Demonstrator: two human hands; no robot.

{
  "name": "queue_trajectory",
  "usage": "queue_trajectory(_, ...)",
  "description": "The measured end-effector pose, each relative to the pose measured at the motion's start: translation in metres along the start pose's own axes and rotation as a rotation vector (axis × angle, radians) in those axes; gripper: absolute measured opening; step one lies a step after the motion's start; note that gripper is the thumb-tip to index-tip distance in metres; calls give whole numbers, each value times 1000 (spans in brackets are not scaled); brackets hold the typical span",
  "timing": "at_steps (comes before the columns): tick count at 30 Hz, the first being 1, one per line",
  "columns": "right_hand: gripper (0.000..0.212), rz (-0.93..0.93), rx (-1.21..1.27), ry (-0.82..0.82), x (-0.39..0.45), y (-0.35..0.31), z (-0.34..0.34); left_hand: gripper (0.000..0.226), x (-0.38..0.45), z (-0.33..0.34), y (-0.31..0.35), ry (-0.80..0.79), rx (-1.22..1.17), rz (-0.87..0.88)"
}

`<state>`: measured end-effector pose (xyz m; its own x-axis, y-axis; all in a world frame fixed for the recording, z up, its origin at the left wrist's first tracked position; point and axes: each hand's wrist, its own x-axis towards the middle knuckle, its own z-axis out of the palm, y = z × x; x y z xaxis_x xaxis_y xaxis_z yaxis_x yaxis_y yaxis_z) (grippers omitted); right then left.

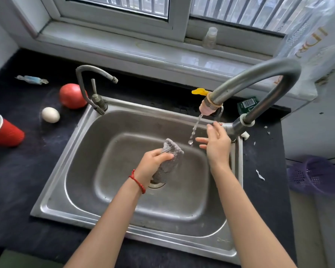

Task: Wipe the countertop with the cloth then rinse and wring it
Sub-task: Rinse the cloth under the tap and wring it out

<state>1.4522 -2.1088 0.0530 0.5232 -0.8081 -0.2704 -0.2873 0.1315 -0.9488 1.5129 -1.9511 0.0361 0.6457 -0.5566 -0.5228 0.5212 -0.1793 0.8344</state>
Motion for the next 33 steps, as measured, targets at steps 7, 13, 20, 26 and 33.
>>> queue_trajectory(7, 48, -79, -102, -725, -38, 7, 3, 19, -12, -4, 19, -83, 242, 204)
queue_trajectory(13, 21, -77, -345, -772, -42, 31, -5, 25, -17, -12, 21, 64, 193, 284)
queue_trajectory(20, 40, -144, -408, -439, -42, 34, -15, 17, -25, -19, 13, 318, 254, 462)
queue_trajectory(26, 47, -147, -397, -184, -42, 24, -15, 7, -28, -8, 12, 491, 519, 659)
queue_trajectory(33, 28, 449, 355, -414, -63, 7, 5, 5, -46, 26, 7, 307, 670, 710)
